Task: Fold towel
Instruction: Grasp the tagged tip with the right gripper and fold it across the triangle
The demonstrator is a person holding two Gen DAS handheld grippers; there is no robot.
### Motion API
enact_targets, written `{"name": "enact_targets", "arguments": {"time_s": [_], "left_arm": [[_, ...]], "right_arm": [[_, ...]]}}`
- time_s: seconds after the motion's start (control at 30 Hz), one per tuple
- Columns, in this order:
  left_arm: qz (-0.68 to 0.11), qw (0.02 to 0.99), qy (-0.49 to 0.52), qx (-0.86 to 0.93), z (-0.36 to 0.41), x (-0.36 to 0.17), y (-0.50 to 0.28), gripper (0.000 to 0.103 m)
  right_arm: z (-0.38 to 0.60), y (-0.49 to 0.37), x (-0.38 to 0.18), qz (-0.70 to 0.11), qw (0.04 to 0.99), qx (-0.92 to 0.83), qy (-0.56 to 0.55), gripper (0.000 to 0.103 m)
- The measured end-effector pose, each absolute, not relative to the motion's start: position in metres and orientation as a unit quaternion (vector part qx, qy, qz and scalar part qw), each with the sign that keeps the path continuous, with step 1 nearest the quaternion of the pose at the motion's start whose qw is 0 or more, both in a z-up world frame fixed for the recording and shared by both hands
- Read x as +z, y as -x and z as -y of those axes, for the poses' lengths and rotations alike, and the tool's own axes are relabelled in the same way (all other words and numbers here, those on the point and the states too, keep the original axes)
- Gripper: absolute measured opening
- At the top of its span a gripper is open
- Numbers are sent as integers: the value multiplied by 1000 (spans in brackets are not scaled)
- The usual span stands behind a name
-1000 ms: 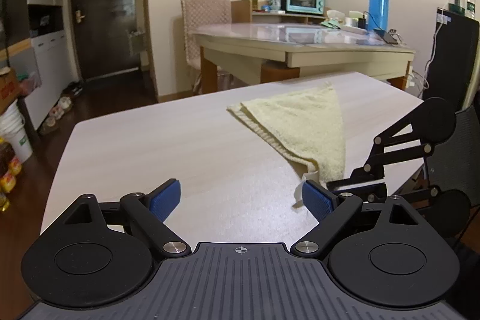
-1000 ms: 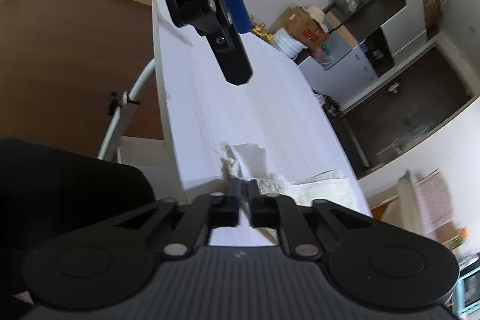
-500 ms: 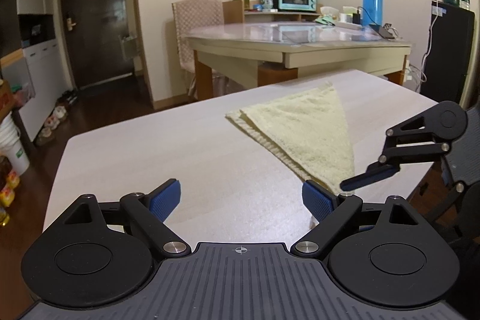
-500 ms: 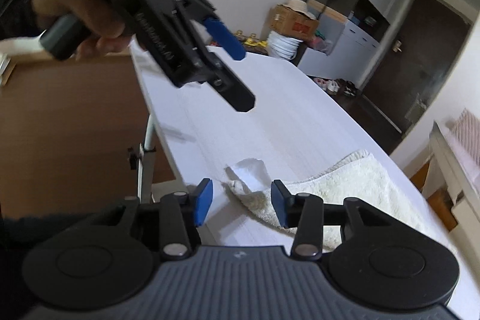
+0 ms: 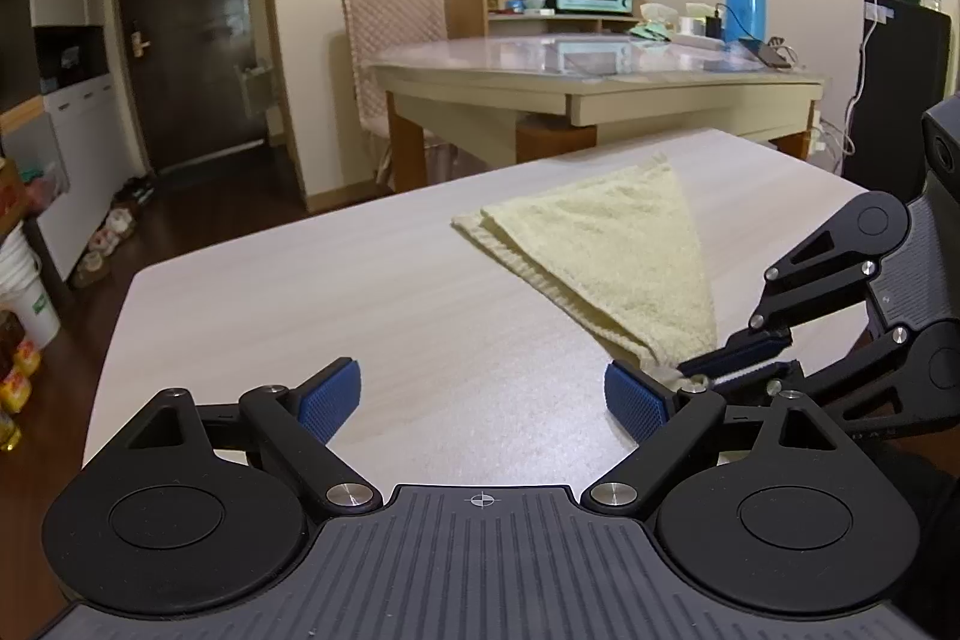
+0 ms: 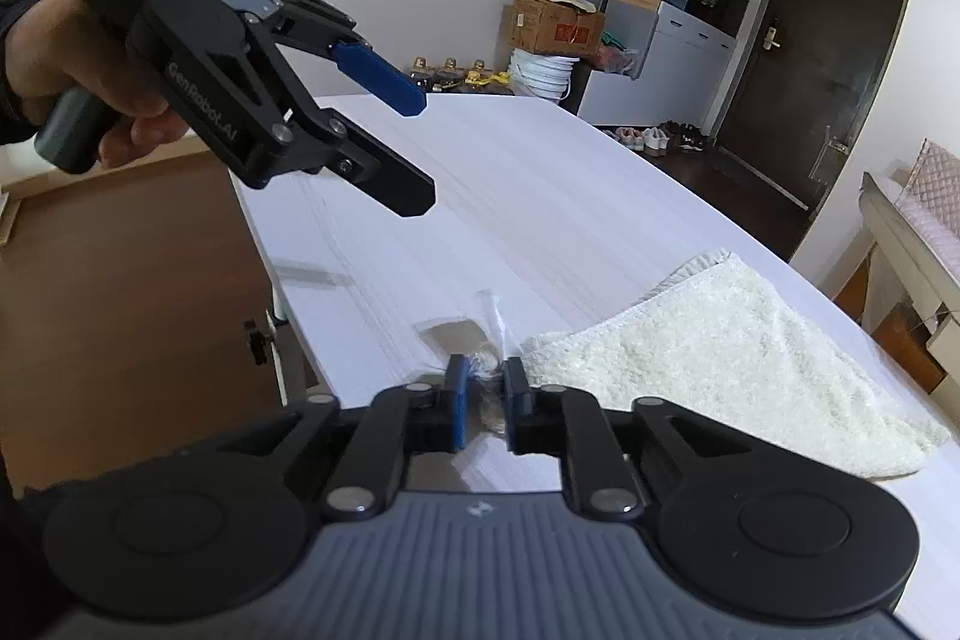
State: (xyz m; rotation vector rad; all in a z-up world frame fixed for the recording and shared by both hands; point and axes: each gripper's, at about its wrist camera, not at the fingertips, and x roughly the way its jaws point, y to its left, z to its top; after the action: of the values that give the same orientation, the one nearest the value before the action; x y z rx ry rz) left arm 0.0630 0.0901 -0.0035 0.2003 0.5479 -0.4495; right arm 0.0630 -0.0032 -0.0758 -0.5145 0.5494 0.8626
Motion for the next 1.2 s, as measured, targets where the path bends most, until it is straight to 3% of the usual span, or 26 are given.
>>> {"name": "enact_targets", "arguments": {"time_s": [0.47, 0.8, 1.2], "left_arm": [[-256, 911, -140, -291, -63, 16, -164, 92], [-314, 864, -212, -332, -41, -20, -229, 92], [-388, 840, -161, -343, -56, -31, -266, 97]], "right_arm": [[41, -53, -25, -280, 817, 478, 161, 10], [68, -40, -7, -307, 766, 558, 90, 10], [170, -144, 17, -279, 784, 540, -126, 10]]}}
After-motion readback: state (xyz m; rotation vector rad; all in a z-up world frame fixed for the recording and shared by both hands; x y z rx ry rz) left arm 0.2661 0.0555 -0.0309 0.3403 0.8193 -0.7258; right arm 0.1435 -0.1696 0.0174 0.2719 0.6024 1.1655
